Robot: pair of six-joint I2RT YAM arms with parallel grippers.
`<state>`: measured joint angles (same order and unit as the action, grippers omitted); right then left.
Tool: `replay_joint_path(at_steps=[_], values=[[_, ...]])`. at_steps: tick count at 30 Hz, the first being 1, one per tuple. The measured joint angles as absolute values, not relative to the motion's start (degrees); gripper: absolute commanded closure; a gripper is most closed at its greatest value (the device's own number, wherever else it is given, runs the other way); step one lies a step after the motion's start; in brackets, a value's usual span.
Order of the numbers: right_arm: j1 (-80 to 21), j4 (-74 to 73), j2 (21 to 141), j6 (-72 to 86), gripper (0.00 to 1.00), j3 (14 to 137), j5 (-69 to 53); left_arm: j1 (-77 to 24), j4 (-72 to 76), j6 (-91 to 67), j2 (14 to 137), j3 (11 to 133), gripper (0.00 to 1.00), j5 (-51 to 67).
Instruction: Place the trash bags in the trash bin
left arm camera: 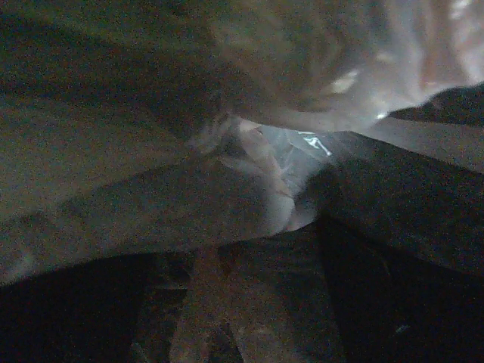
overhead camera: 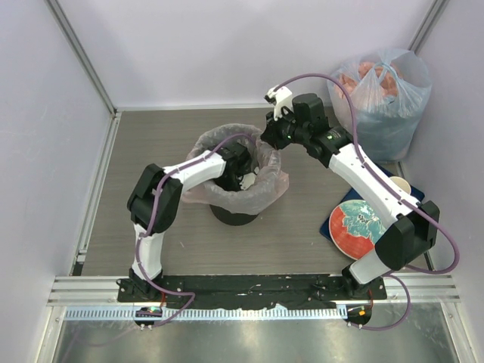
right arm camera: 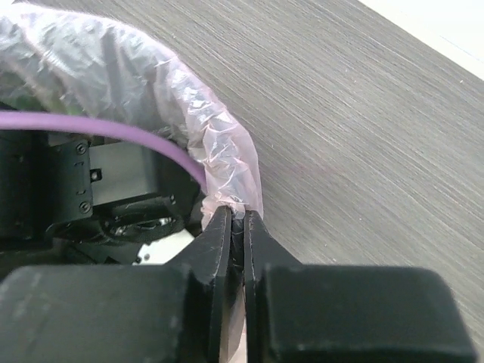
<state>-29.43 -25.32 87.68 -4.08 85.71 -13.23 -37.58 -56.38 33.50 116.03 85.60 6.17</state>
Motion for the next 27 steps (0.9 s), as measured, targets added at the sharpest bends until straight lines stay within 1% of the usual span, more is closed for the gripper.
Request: replay_joint_path(at_steps=[7,27], values=[[-29.54,-25.04,87.74,-4.23,0.99,85.82,-12.16,-37.91,-55.24,33.65,111.02,83.4,0.09,6.87],[-29.69,-23.53,86.7,-4.25,0.99,84.16,-10.33,-37.74,-44.07,33.74,91.57,77.36,0.09,11.81]])
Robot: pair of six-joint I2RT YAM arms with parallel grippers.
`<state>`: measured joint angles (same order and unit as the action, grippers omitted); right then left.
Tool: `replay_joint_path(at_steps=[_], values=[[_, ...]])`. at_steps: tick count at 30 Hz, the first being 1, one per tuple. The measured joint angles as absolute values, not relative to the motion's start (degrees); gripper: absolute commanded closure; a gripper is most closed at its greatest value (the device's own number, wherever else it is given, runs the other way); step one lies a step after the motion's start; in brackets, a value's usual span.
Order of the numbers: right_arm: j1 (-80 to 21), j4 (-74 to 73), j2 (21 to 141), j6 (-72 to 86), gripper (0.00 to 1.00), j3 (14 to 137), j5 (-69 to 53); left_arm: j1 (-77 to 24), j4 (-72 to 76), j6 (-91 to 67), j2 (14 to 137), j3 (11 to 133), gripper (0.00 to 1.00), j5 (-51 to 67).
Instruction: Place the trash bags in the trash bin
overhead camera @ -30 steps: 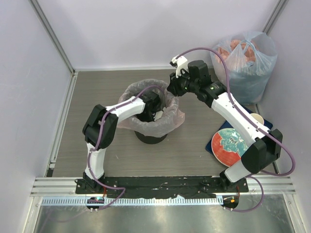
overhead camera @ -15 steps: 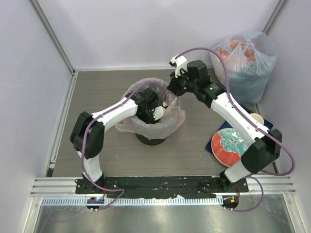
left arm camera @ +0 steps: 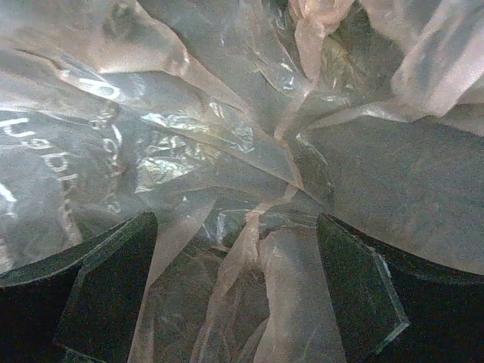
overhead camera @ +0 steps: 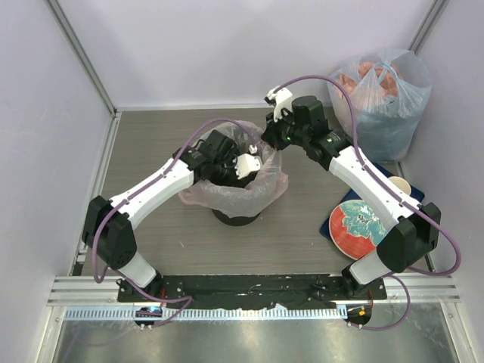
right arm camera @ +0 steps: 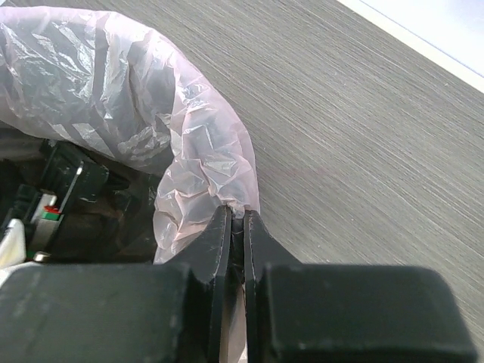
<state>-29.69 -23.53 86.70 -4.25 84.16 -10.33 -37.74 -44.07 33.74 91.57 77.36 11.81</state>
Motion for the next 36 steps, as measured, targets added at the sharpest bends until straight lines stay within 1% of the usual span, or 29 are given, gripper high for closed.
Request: replay_joint_path(at_steps=[3,6,8,15,17,19,20,23,26,28,29,31,36], values=[[-29.67,-22.96,86.48,-4.25,0.99,83.7,-9.98,-37.5,-42.41,33.23,90.24,76.99,0.09,12.36],[-29.67,-22.68,86.13,-4.21,0.99,83.31,-9.85,-36.56,-39.77,30.89,88.05,76.01,0.06,13.37],[-29.67,-22.35,85.73,-4.21,0.99,82.81,-9.74,-35.27,-36.34,28.25,85.86,74.81,0.04,14.59],[-29.74,-21.02,85.1,-3.77,0.99,81.62,-9.63,-32.82,-24.45,16.73,78.59,73.97,0.01,19.86],[-29.74,-20.99,85.1,-3.49,0.97,81.62,-9.56,-32.67,-20.91,13.52,76.84,73.97,0.01,20.56],[-29.74,-21.02,85.1,-3.03,0.9,81.62,-9.52,-32.4,-18.09,10.44,75.42,74.15,0.01,20.69],[-29.74,-21.04,85.1,-2.87,0.75,81.62,-9.52,-31.94,-17.17,8.73,75.02,74.54,0.01,20.93],[-29.74,-21.39,85.08,-2.66,0.51,81.65,-9.23,-29.19,-15.57,3.38,74.83,76.4,0.02,22.33],[-29.74,-22.79,85.08,-2.57,0.36,81.8,-8.99,-25.21,-14.76,-1.45,74.72,77.84,0.02,23.77],[-29.74,-23.64,84.93,-2.52,0.32,82.37,-9.08,-23.22,-14.39,-3.77,74.22,77.93,0.02,24.16],[-29.74,-24.1,84.77,-2.72,0.26,82.81,-9.3,-22.06,-14.46,-4.82,73.65,77.93,0.02,24.25],[-29.67,-25.1,84.33,-3.05,0.21,84.29,-10.33,-20.58,-14.57,-6.33,72.53,77.93,0.02,24.43],[-30.44,-26.96,83.46,-6.04,0.2,90.59,-13.72,-15.86,-14.92,-10.44,68.93,77.93,0.02,25.58]])
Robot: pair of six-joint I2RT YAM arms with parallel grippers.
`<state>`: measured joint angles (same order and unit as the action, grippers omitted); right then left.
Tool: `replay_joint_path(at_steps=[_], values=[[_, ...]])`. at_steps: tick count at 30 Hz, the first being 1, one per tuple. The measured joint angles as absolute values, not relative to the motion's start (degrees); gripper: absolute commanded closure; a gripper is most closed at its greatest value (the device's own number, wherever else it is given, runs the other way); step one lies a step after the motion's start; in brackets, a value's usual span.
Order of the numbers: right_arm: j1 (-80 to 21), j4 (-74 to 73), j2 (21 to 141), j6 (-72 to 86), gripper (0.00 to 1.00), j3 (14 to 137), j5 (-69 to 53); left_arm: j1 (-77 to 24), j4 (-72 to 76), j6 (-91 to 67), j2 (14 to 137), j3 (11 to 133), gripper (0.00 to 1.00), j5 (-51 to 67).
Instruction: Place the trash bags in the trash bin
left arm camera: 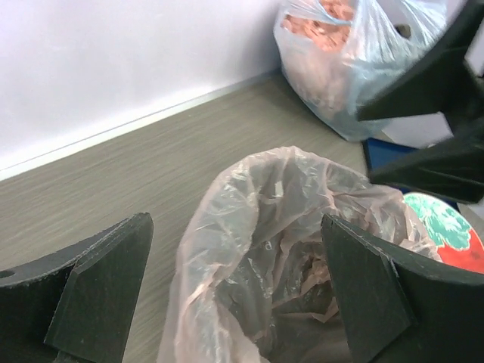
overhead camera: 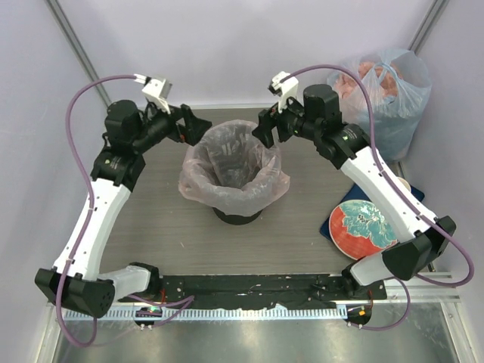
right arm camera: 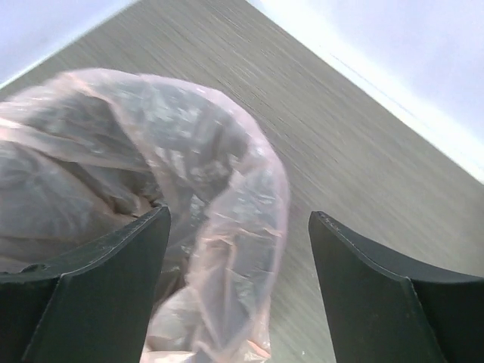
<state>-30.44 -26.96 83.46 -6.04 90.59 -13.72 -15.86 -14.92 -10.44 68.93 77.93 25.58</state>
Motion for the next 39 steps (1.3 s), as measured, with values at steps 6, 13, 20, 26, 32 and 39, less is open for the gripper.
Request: replay_joint_path(at_steps=[6,13,20,26,32,39], values=[[-37.87,-33.52,84.77,-13.63,0.25,98.78,-16.84,-8.8,-16.14,-14.7,66.46,77.21,0.03,27.09],[-43.24,-48.6,98.74,-22.5,0.32,114.26,-18.76,-5.74,-21.91,-15.03,65.12,75.31,0.03,27.09],[-45.39,-61.8,110.85,-28.47,0.34,116.97,-13.54,-4.89,-25.58,-14.79,60.9,71.99,0.03,26.57],[-46.65,-66.13,114.52,-29.23,0.35,115.72,-10.76,-3.86,-27.77,-14.76,58.89,71.4,0.02,24.18],[-47.53,-66.67,115.83,-28.05,0.33,113.38,-9.26,-2.57,-28.82,-14.79,58.52,71.35,0.02,21.93],[-47.57,-66.11,120.33,-24.69,0.27,110.21,-6.24,-1.96,-30.26,-14.81,58.52,71.35,0.02,20.67]])
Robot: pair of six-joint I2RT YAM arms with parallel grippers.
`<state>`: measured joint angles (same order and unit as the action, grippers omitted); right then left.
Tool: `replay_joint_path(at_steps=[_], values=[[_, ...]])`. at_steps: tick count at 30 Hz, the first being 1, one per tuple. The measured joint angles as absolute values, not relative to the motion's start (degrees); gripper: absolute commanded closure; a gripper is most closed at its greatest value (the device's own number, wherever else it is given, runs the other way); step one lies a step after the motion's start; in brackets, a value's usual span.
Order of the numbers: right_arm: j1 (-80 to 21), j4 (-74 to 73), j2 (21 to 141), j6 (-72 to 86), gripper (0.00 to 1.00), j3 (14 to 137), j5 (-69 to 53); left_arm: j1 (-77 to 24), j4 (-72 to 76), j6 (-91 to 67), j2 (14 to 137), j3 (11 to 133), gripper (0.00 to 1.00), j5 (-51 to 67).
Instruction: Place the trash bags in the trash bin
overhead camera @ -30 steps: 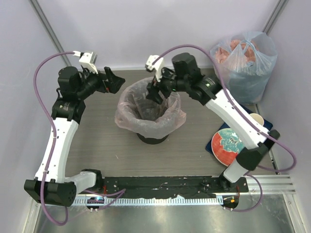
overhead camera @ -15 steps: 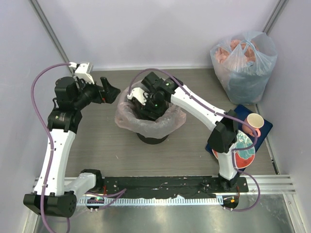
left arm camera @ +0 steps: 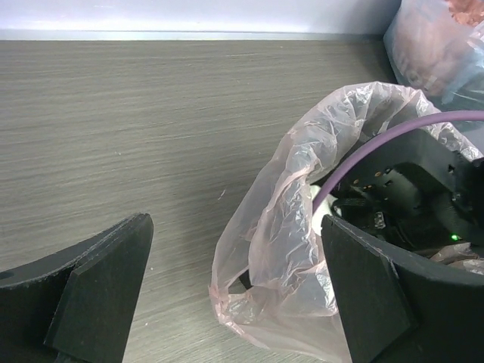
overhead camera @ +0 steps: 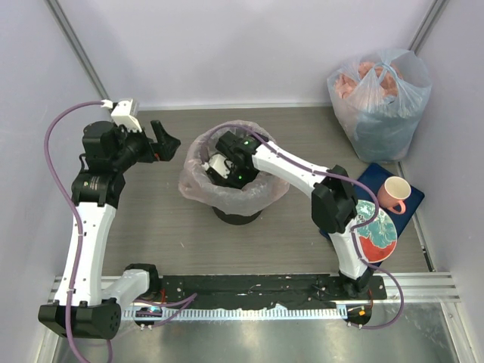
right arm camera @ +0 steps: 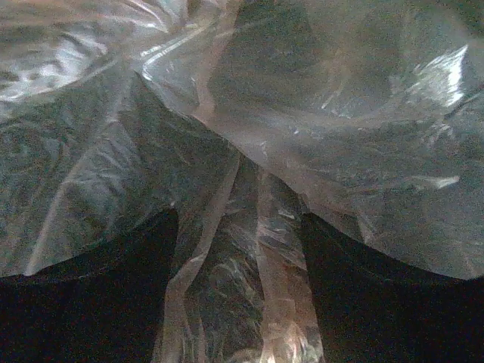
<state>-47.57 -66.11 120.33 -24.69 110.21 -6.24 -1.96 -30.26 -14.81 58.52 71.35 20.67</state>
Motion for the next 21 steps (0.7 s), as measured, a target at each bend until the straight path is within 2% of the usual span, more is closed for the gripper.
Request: replay_joint_path(at_steps=[21], values=[[-47.55,-60.01,125.64,-22.28,0.23,99.37,-2.87,-1.74,-33.52,-14.0,58.63,71.35,0.0,20.53]])
